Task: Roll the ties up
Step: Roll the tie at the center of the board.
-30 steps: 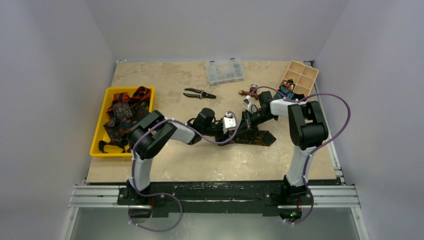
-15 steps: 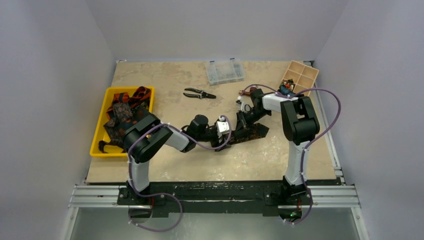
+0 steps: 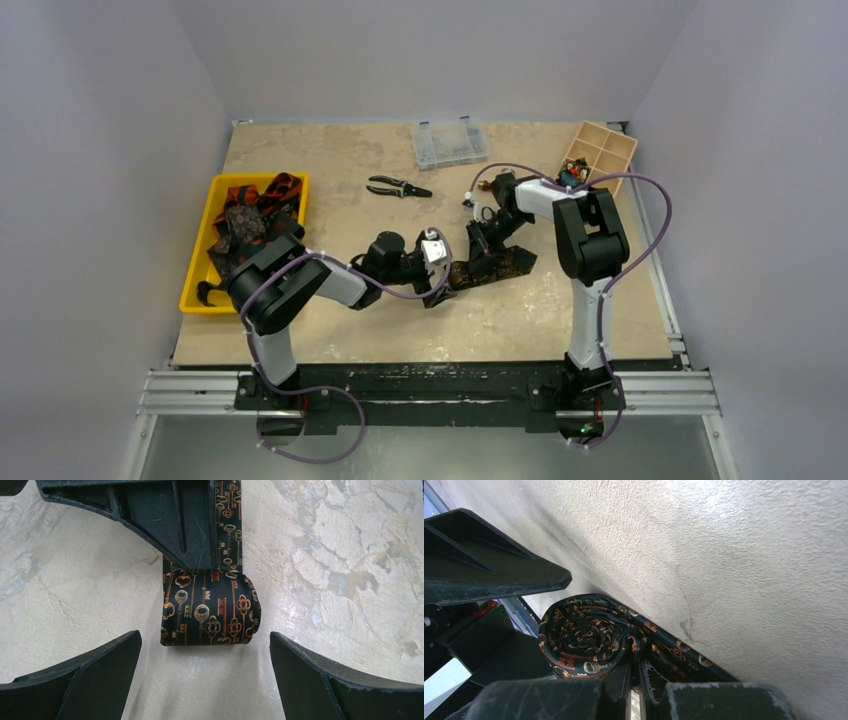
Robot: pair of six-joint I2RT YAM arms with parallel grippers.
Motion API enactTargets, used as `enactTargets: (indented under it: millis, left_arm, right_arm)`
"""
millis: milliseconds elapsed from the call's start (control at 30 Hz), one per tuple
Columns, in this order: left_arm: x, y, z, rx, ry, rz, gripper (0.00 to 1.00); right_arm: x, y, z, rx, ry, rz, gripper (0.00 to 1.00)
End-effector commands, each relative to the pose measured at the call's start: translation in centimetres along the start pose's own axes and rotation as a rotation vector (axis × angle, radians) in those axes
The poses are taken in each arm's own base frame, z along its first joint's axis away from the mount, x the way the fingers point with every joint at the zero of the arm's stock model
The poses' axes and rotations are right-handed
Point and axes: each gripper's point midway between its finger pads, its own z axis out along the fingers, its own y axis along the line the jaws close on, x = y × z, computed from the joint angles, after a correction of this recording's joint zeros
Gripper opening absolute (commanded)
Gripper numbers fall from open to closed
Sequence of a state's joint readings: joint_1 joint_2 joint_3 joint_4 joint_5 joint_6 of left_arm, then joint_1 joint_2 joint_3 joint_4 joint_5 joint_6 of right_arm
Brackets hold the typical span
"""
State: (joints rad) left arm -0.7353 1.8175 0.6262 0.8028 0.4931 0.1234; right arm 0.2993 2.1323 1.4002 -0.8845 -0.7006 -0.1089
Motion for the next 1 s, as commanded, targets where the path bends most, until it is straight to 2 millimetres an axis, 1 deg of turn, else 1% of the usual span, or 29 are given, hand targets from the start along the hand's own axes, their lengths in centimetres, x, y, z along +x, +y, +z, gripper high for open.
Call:
enactTargets:
  millis: [0, 100, 200, 233, 367, 433, 533, 600, 733, 767, 800, 900, 967]
  left_arm:
    - [-1.5, -0.6, 1.3, 0.083, -0.049, -0.012, 1.00]
    - [-1.7, -0.7, 2.0, 0.097, -0.101, 0.002, 1.00]
    - [-1.8, -0.1, 2.9, 0.068, -0.141, 0.031, 1.00]
    - [-1.8, 0.1, 3.1, 0.063, -0.152, 0.047, 0.98]
    - [-2.2, 0.9, 4.0, 0.038, -0.172, 0.096, 0.79]
    - [-2.6, 1.2, 4.4, 0.033, -0.184, 0.108, 0.72]
    - [-2.7, 1.0, 4.8, 0.045, -0.188, 0.117, 0.64]
    - [-2.5, 0.5, 4.8, 0.064, -0.189, 0.122, 0.63]
    - [-2.2, -0.6, 5.1, 0.092, -0.186, 0.125, 0.65]
    - [-2.2, -0.6, 5.3, 0.086, -0.184, 0.122, 0.66]
    - [-2.1, -0.6, 5.5, 0.080, -0.181, 0.119, 0.66]
    - [-1.8, -0.3, 6.2, 0.050, -0.149, 0.132, 0.63]
    - [-1.5, -0.4, 6.2, 0.054, -0.127, 0.127, 0.58]
  right_arm:
    - [0.2, -8.2, 2.1, 0.319, 0.068, -0.132, 0.00]
    - [-0.1, -8.1, 2.0, 0.316, 0.072, -0.149, 0.00]
    - [-0.2, -8.1, 2.0, 0.316, 0.076, -0.149, 0.00]
    - [-0.2, -8.1, 2.0, 0.317, 0.081, -0.148, 0.00]
    - [-0.2, -8.2, 2.0, 0.315, 0.089, -0.146, 0.00]
    - [-0.2, -8.2, 2.1, 0.313, 0.093, -0.141, 0.00]
    - [-0.3, -8.3, 2.1, 0.316, 0.090, -0.138, 0.00]
    - [-0.4, -8.2, 2.1, 0.318, 0.086, -0.136, 0.00]
    - [-0.4, -8.1, 2.1, 0.316, 0.080, -0.126, 0.00]
    - [-2.0, -5.9, -0.6, 0.330, -0.012, -0.179, 0.00]
    - [-0.5, -7.8, 1.8, 0.317, 0.066, -0.130, 0.00]
    - [0.0, -8.1, 2.2, 0.313, 0.082, -0.120, 0.00]
    - [0.1, -8.1, 2.3, 0.312, 0.084, -0.120, 0.00]
